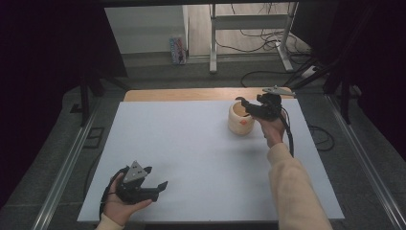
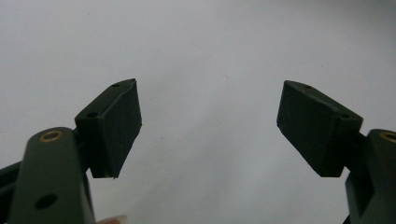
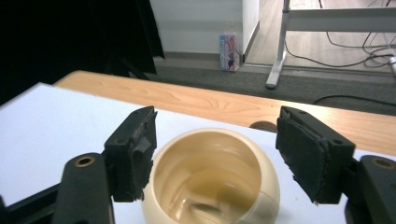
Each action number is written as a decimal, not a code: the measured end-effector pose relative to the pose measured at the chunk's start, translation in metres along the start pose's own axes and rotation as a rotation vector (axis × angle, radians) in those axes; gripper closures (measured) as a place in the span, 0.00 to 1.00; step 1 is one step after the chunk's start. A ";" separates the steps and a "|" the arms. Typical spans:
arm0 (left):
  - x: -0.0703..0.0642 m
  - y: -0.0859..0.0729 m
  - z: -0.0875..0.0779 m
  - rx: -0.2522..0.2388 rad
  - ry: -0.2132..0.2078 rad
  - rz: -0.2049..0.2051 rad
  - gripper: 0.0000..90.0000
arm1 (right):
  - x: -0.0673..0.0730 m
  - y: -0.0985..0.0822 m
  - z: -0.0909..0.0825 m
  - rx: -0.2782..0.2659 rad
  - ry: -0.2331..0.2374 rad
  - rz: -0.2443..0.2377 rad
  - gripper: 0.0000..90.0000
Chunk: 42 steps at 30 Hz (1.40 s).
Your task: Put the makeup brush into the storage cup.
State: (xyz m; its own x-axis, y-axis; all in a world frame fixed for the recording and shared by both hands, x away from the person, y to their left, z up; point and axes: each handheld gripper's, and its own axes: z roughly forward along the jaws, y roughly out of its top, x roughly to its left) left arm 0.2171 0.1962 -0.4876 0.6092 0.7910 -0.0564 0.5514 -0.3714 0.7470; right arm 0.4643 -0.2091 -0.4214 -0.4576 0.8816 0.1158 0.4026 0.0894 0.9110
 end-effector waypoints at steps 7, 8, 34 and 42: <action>-0.001 0.000 0.000 -0.001 0.001 0.000 0.25 | 0.000 0.006 -0.010 -0.032 0.013 0.002 0.31; -0.001 0.000 0.000 -0.001 0.001 0.000 0.25 | 0.000 0.006 -0.012 -0.031 0.018 0.000 0.31; 0.010 -0.001 -0.003 -0.017 0.020 -0.051 0.24 | 0.011 0.008 -0.027 -0.002 0.100 -0.085 0.19; 0.012 -0.003 -0.007 -0.025 0.023 -0.056 0.24 | 0.016 0.003 -0.045 0.012 0.118 -0.097 0.17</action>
State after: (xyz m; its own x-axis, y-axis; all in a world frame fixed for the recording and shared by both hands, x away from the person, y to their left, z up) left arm 0.2189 0.2104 -0.4856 0.5640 0.8216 -0.0834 0.5700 -0.3143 0.7592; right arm 0.4232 -0.2155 -0.3988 -0.5849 0.8077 0.0736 0.3609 0.1779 0.9155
